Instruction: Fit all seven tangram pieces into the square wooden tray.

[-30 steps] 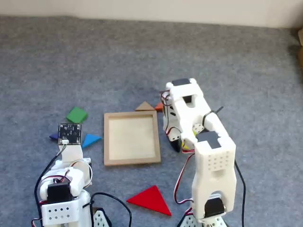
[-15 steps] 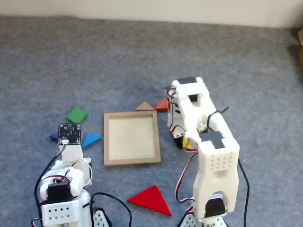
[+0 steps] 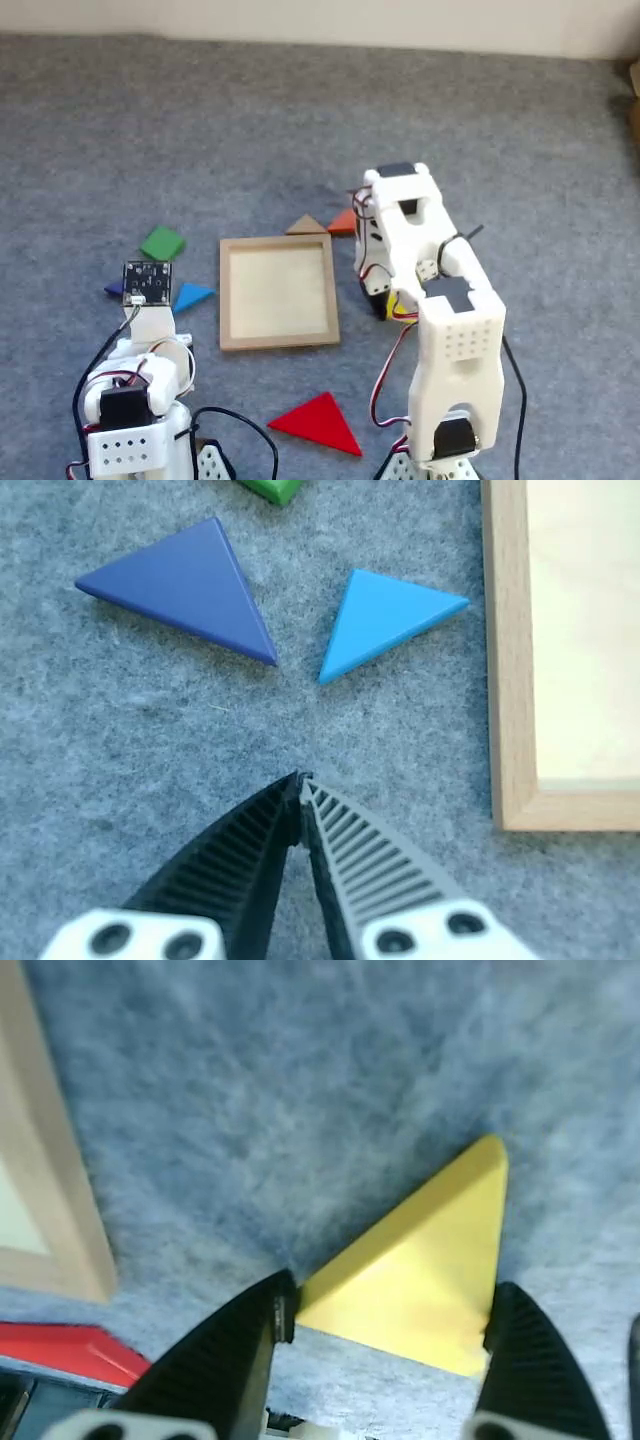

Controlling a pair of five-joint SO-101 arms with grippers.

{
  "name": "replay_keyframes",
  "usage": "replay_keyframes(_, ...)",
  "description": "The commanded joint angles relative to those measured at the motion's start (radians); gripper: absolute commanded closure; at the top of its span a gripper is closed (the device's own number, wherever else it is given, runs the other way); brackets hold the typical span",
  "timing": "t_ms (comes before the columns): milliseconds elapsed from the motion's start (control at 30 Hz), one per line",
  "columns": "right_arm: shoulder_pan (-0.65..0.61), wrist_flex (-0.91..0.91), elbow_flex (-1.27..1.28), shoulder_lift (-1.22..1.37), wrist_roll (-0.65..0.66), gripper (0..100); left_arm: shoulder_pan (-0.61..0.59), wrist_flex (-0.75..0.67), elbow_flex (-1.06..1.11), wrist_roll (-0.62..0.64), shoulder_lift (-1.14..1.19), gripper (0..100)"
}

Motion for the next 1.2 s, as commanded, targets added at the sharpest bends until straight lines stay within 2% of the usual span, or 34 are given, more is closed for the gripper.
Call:
replay_keyframes(0,0.004,0.024,-0.059,-0.084,0.011,74.6,-0.012,0.005,0.019,0.009,-0.033,99)
replay_keyframes(267,-0.045,0.024,-0.061,-0.156,0.005,74.6,-0.012,0.005,0.019,0.009,-0.033,99)
replay_keyframes(567,-0.2,0.019,-0.065,-0.222,-0.018,74.6,-0.012,0.005,0.019,0.009,-0.033,99)
replay_keyframes(767,-0.36,-0.053,-0.111,-0.22,-0.163,74.6,-0.012,0.005,0.019,0.009,-0.033,99)
replay_keyframes(900,-0.429,-0.122,-0.124,-0.222,-0.31,74.6,-0.012,0.005,0.019,0.009,-0.033,99)
replay_keyframes(1167,-0.46,-0.26,-0.125,-0.22,-0.612,74.6,-0.012,0.005,0.019,0.009,-0.033,99)
